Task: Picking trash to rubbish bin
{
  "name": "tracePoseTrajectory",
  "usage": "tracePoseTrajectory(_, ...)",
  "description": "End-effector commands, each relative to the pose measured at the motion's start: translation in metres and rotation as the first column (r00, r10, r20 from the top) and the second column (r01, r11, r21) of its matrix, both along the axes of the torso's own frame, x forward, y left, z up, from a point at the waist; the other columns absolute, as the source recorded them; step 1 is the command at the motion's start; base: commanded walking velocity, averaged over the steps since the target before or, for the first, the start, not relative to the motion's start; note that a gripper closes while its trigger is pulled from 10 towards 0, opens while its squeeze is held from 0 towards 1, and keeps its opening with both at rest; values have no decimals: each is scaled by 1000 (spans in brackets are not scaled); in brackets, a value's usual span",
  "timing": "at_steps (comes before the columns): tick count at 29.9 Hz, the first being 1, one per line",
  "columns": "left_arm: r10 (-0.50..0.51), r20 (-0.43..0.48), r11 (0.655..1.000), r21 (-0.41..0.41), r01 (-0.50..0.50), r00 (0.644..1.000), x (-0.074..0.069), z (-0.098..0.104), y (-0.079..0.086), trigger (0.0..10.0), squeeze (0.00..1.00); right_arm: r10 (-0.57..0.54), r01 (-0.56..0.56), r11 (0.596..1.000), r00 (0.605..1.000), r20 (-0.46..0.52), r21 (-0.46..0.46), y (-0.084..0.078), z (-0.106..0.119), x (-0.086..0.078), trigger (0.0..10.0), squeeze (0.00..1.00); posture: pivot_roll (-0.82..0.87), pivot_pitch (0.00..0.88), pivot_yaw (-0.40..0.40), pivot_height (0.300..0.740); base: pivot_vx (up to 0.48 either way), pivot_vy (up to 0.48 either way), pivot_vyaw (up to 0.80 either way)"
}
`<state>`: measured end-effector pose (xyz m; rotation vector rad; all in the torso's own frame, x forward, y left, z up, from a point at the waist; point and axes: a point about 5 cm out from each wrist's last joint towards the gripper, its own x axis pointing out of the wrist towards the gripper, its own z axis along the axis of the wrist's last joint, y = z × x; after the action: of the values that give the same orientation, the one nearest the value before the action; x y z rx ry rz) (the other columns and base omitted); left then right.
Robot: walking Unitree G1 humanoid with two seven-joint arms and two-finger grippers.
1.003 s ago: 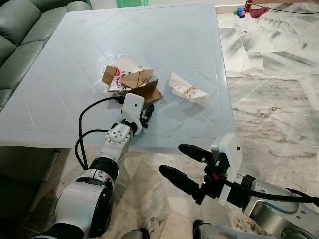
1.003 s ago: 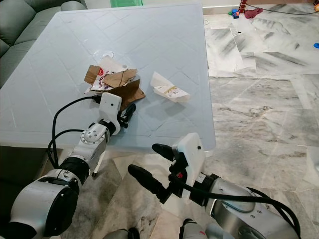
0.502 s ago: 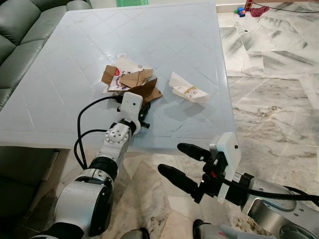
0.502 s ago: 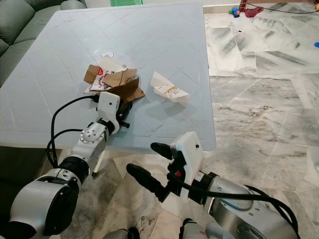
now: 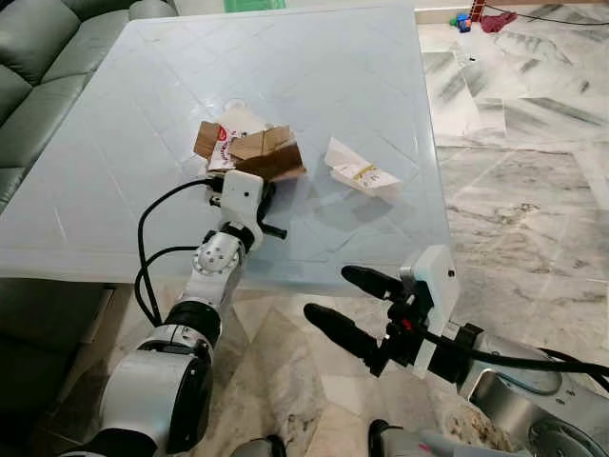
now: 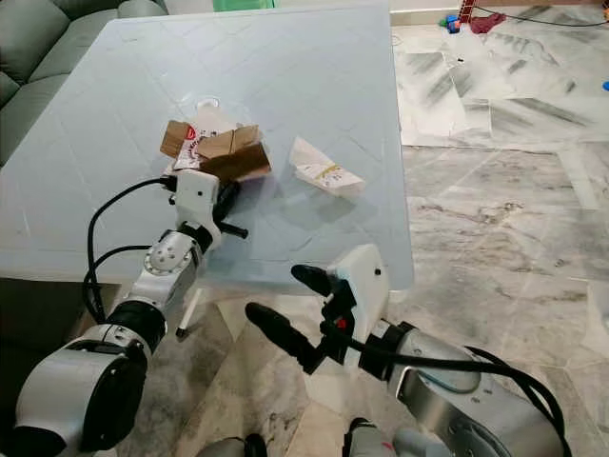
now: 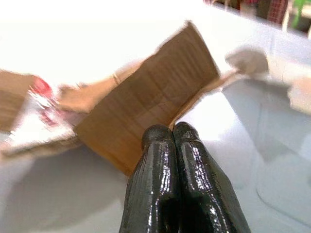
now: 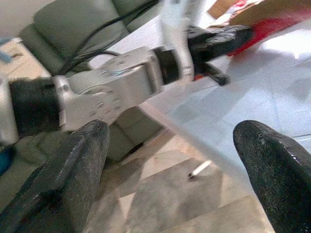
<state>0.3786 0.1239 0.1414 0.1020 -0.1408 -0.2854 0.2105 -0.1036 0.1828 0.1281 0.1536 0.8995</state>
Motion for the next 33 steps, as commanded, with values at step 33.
tracePoseTrajectory(33, 93, 132, 995, 10, -95, 987, -152, 1, 19, 0, 0, -132, 445, 812, 770, 625, -377, -38, 14, 170, 10000, 0, 105, 170, 0, 740, 0, 0, 0)
